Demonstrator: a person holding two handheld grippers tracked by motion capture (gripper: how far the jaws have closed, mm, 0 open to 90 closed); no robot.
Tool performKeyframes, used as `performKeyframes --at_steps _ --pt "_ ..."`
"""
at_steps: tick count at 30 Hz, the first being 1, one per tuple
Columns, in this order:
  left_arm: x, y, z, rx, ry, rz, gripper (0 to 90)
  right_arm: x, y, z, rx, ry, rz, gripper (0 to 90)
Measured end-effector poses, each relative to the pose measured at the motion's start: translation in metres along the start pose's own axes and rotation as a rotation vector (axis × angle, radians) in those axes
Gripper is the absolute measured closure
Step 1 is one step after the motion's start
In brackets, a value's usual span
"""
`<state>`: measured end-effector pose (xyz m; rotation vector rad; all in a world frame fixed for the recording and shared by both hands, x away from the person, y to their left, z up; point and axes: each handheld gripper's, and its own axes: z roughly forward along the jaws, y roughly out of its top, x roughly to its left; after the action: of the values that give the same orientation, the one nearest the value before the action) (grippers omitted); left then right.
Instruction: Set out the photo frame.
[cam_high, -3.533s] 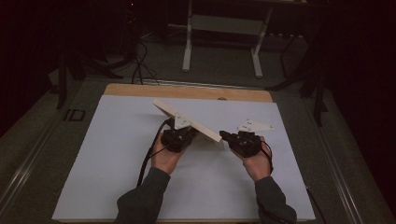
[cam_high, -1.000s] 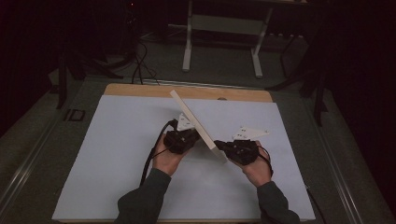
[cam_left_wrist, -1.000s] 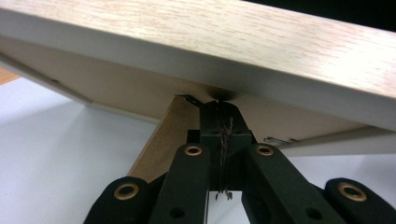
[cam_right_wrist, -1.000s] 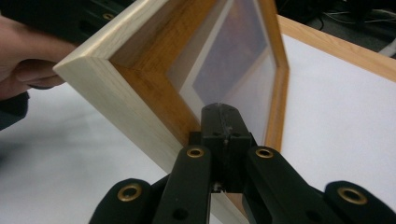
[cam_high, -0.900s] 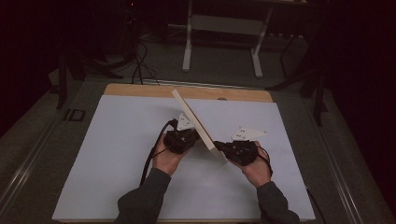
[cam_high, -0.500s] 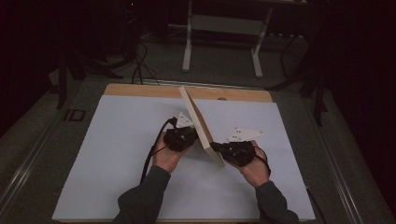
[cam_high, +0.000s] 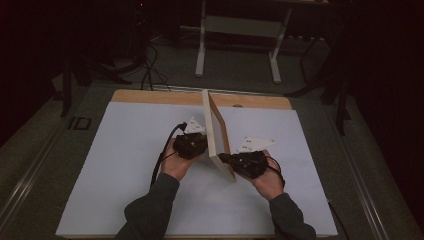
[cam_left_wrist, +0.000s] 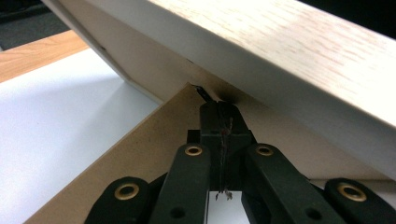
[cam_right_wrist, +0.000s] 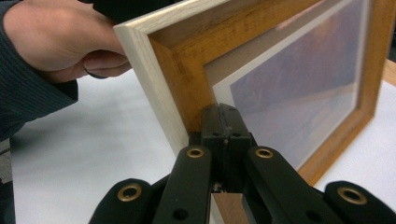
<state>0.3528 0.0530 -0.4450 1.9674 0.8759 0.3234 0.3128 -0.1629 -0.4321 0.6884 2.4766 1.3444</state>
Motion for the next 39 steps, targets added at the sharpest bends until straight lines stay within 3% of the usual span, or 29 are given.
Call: performKeyframes --at_steps 29,34,39 --pt "0.031 -0.007 0.005 -0.042 -0.131 -0.077 90.0 0.006 0.015 0.026 -0.011 0.002 0.031 90.0" --pt "0.031 -0.006 0.005 -0.037 -0.129 -0.081 90.0 0.006 0.016 0.027 -0.008 -0.003 0.021 90.0" --pt "0.032 -0.006 0.002 -0.025 -0.083 -0.093 89.4 0.007 0.015 0.026 0.006 -0.011 0.005 90.0"
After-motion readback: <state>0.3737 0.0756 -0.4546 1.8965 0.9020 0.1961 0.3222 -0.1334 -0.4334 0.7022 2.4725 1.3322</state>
